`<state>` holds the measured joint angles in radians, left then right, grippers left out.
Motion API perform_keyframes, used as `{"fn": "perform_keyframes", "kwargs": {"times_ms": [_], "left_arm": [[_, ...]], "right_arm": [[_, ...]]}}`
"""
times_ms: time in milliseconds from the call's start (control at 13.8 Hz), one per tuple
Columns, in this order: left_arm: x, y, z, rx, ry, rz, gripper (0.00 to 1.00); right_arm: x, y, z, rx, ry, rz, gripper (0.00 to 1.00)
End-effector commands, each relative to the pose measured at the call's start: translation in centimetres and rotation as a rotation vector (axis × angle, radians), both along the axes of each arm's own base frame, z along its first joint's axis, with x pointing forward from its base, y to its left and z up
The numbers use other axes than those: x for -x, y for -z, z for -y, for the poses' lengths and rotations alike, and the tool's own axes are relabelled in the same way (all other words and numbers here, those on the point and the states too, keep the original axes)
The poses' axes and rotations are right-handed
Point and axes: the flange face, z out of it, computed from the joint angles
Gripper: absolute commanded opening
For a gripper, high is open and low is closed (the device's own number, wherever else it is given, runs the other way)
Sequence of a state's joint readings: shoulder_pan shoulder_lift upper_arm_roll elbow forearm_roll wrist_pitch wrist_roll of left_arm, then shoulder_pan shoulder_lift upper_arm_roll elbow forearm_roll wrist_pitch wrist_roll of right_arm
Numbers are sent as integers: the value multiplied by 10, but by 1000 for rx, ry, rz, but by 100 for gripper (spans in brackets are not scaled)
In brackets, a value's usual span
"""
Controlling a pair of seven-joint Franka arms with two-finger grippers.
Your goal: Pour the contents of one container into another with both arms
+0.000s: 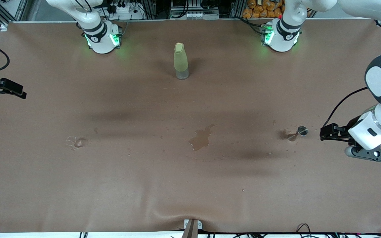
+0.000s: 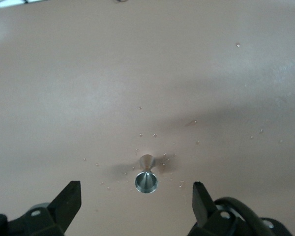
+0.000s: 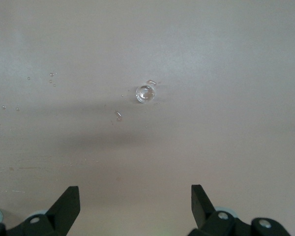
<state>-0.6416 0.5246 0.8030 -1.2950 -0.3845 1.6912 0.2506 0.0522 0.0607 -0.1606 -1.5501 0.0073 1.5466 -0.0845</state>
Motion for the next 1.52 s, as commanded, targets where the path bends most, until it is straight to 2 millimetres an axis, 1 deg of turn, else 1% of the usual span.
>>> {"fn": "perform_keyframes", "kwargs": {"times_ms": [0,145,290,363,435,580,725,798,943,1088,1161,1306,1451], "left_arm": [[10,-24,-13,19,-142,25,100],[13,-27,-11,21,-116,26,100],[18,-40,-20,44,-89,44,100],[19,-43,-21,51,-86,48,100],[19,-43,-22,50,-93,47,100],[20,-42,-21,51,-162,41,100],[20,-44,-32,57,-221,43,100],[19,-42,-45,77,-241,35,100],[19,-41,-50,146,-263,17,100],[24,-49,-36,73,-223,22,100],[26,-52,-33,71,-217,23,100],[33,-66,-39,122,-204,36,100],[47,-75,-40,124,-205,39,100]], "right_arm": [[2,-19,3,11,22,38,100],[-1,-21,1,-7,21,59,100],[-2,-17,-3,-12,16,52,100],[-2,-16,-5,-12,15,49,100],[-3,-15,-5,-12,15,46,100],[-4,-11,-4,-36,20,42,100],[-4,-11,-8,-46,16,43,100],[-4,-12,-8,-45,16,44,100],[-4,-11,-10,-47,13,41,100],[-4,-11,-13,-48,8,36,100],[-4,-11,-15,-48,5,38,100],[-5,-10,-16,-46,4,36,100],[-5,-10,-18,-46,-1,35,100]]}}
